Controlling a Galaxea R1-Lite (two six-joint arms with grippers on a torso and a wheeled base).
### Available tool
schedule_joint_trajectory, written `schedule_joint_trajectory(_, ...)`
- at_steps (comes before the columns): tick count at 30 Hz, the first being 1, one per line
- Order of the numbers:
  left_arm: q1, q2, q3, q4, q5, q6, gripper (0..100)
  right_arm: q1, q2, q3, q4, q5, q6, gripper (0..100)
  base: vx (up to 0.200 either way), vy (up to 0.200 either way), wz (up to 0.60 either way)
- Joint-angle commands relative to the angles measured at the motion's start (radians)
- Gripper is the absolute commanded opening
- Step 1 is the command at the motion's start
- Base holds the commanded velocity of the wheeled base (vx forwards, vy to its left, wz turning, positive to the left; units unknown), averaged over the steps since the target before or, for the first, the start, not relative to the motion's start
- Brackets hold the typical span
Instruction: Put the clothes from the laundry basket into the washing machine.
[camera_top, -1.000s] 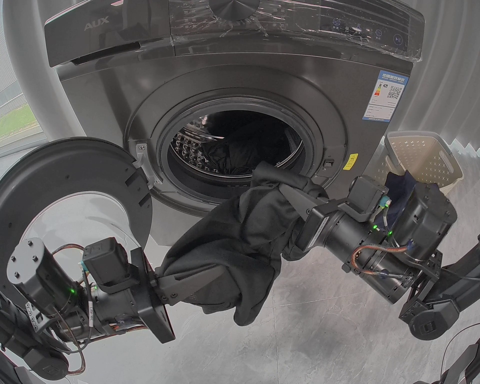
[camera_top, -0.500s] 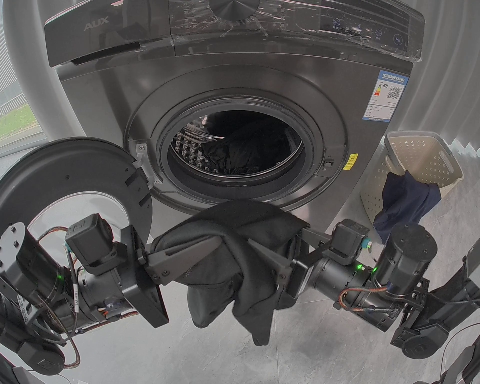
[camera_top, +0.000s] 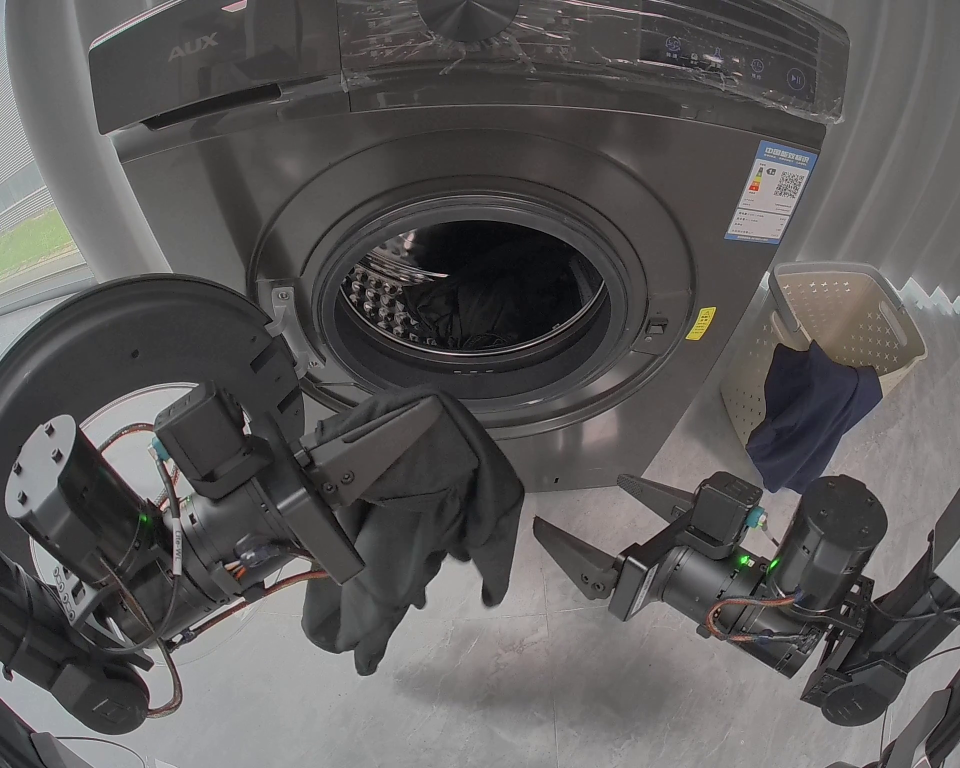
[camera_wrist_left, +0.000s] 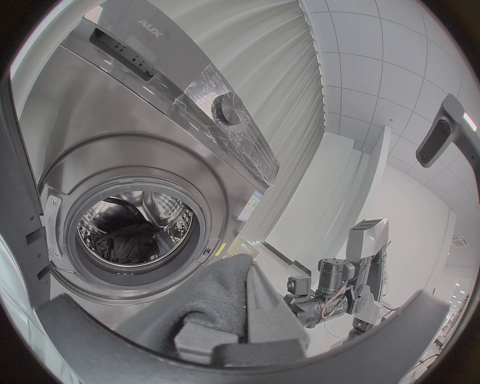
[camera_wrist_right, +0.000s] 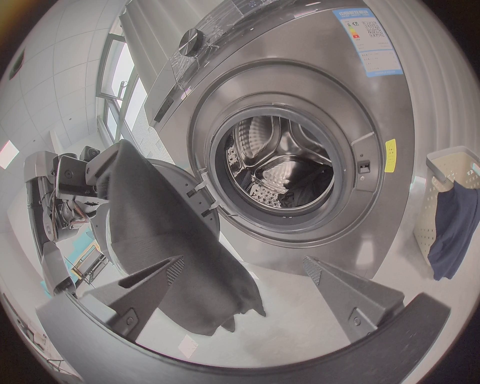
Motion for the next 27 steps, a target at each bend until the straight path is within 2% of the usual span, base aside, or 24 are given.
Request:
schedule_joint_trajectory(1, 0.009, 0.022, -0.015, 0.001, 0.012, 0.001, 0, 0.001, -0.003, 0.001, -0.005, 0.001, -0.006, 100, 0.0, 0.0, 0.0)
schedule_joint_trajectory(6, 0.015, 0.034, -0.016, -0.001, 0.02, 0.002, 0, 0.016, -0.002, -0.016, -0.025, 0.004, -0.006, 100, 0.0, 0.0, 0.0)
schedule_joint_trajectory(12, 0.015, 0.033, -0.016, -0.001, 0.02, 0.002, 0, 0.013, 0.023, -0.096, -0.037, 0.006, -0.006, 100, 0.0, 0.0, 0.0)
schedule_joint_trajectory(16, 0.015, 0.028, -0.016, -0.001, 0.017, 0.002, 0, -0.022, 0.086, -0.178, -0.039, 0.007, -0.011, 100, 0.0, 0.0, 0.0)
schedule_joint_trajectory(19, 0.015, 0.022, -0.016, -0.001, 0.017, -0.001, 0, -0.065, 0.115, -0.218, -0.04, 0.033, -0.02, 100, 0.0, 0.0, 0.0)
schedule_joint_trajectory(27, 0.004, 0.019, -0.018, -0.002, 0.012, -0.001, 0, -0.08, 0.144, -0.227, -0.039, 0.041, -0.026, 100, 0.0, 0.0, 0.0)
